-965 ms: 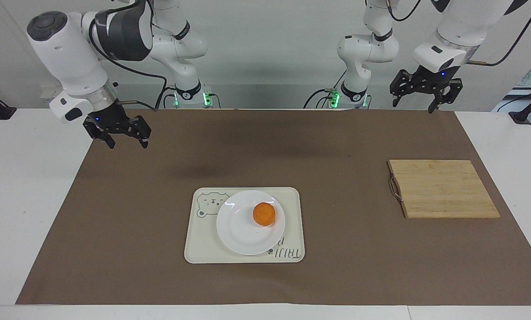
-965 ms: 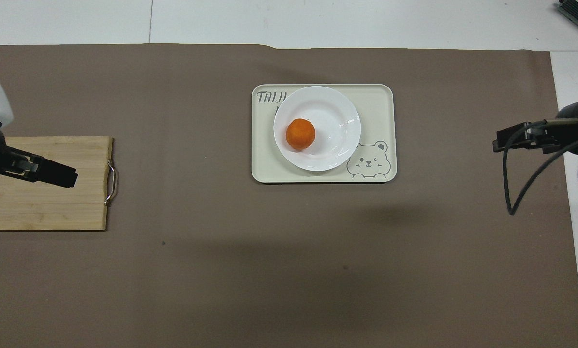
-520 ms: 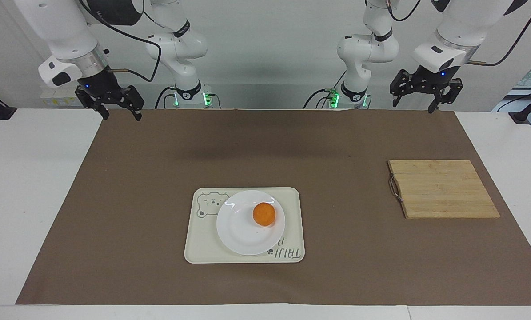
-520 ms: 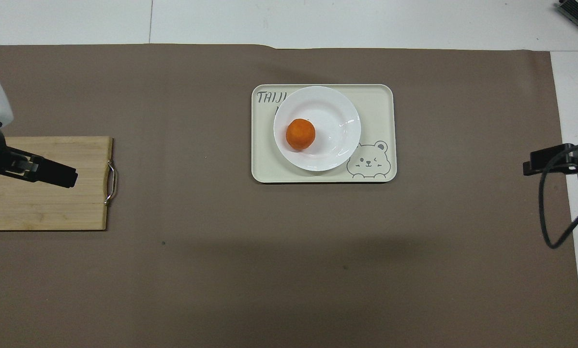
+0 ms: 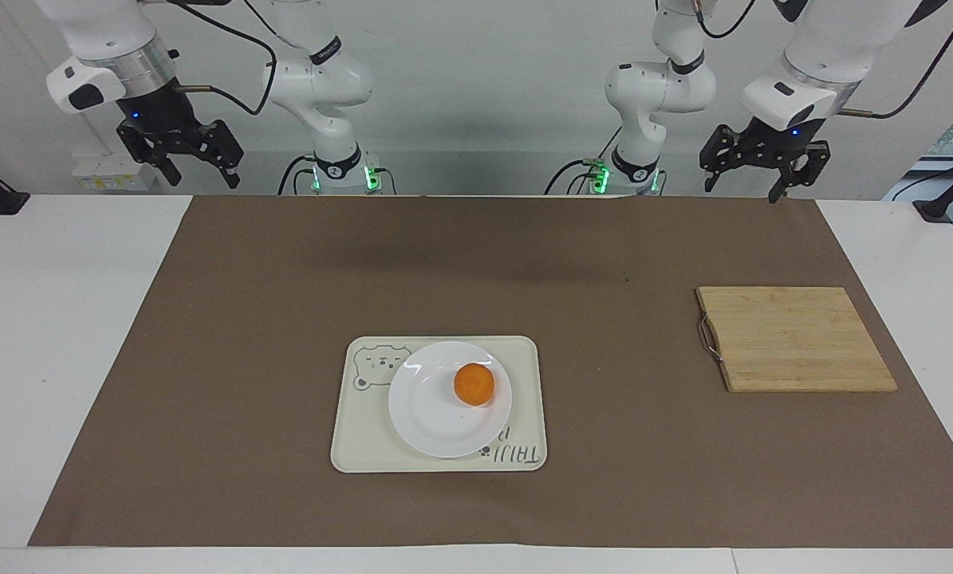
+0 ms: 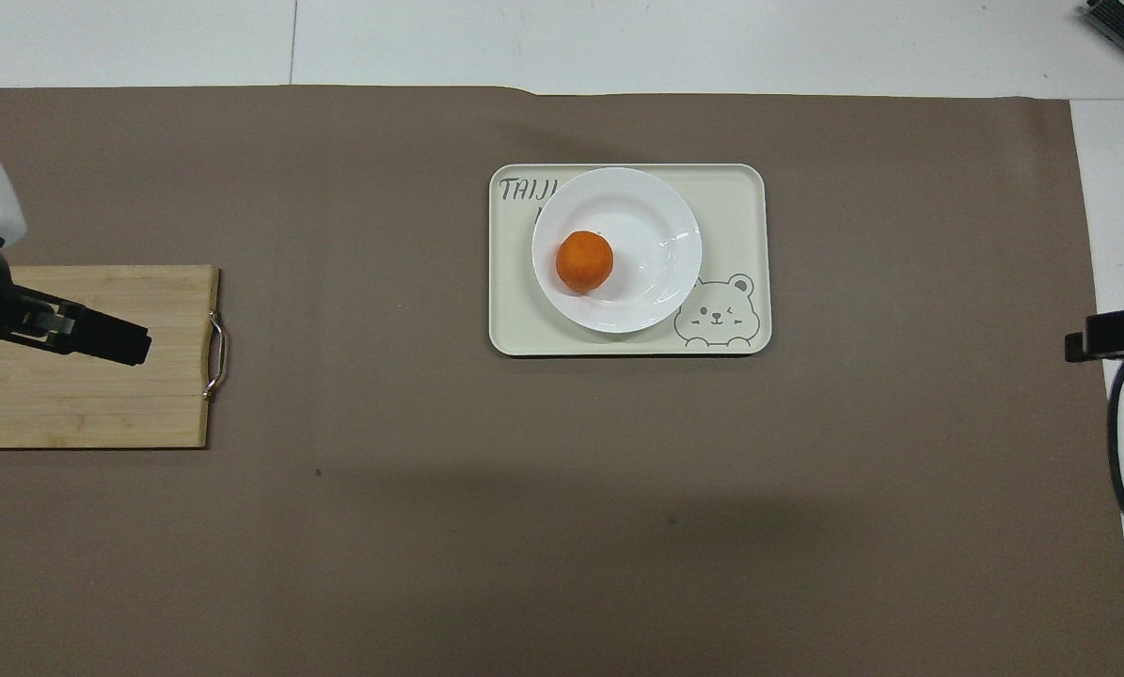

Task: Place orange and plate with both arms

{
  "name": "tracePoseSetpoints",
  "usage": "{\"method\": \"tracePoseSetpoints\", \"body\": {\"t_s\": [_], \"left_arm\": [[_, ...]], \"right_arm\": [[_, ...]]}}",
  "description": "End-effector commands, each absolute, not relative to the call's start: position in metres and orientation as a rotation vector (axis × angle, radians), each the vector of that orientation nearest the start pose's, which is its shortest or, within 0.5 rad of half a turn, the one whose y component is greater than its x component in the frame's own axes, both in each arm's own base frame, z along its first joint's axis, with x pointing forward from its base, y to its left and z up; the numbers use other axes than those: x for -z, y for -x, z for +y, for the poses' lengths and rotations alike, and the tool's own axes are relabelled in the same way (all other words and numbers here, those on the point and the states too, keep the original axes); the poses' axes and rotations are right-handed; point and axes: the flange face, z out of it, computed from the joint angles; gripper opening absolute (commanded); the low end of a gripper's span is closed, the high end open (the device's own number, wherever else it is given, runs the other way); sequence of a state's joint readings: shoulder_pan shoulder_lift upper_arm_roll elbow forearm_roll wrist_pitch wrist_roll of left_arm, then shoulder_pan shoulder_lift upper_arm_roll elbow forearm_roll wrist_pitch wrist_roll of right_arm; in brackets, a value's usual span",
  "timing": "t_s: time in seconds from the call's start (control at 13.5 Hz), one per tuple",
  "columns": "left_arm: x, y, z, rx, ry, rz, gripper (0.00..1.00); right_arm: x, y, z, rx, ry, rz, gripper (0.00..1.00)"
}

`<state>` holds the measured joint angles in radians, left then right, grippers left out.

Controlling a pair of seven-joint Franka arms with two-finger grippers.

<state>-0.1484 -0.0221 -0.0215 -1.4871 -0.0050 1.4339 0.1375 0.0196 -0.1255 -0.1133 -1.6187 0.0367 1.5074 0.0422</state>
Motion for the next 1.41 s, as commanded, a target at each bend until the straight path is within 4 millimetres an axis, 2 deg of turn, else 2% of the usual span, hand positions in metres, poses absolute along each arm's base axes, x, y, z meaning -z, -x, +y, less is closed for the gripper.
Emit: {"method": "tracePoseSetpoints", "body": {"t_s": [0.0,0.15,0.45,0.52,1.11,1.34], "left_arm": [[-0.665,-0.52,-0.088,-0.026,3.093,0.461,1.0],[-0.665,-0.52,-0.087,-0.026,3.092,0.461,1.0],[-0.665,-0.52,-0.088,-0.026,3.093,0.461,1.0],[-0.665,-0.52,-0.087,-0.026,3.092,0.461,1.0],[-0.664,-0.52,-0.087,-0.028,3.092,0.461,1.0],[-0.665,-0.52,-0.088,-0.026,3.093,0.461,1.0]], "right_arm": [[-0.664,-0.498,-0.042,0.007,3.098,0.232,1.0],[-0.658,-0.505,-0.041,-0.037,3.115,0.242,1.0],[-0.656,-0.5,-0.036,-0.035,3.156,0.209,1.0],[-0.657,-0.502,-0.026,-0.019,3.201,0.163,1.0],[-0.657,-0.5,-0.025,-0.042,3.15,0.183,1.0],[-0.656,-0.5,-0.031,-0.047,3.139,0.198,1.0]]}}
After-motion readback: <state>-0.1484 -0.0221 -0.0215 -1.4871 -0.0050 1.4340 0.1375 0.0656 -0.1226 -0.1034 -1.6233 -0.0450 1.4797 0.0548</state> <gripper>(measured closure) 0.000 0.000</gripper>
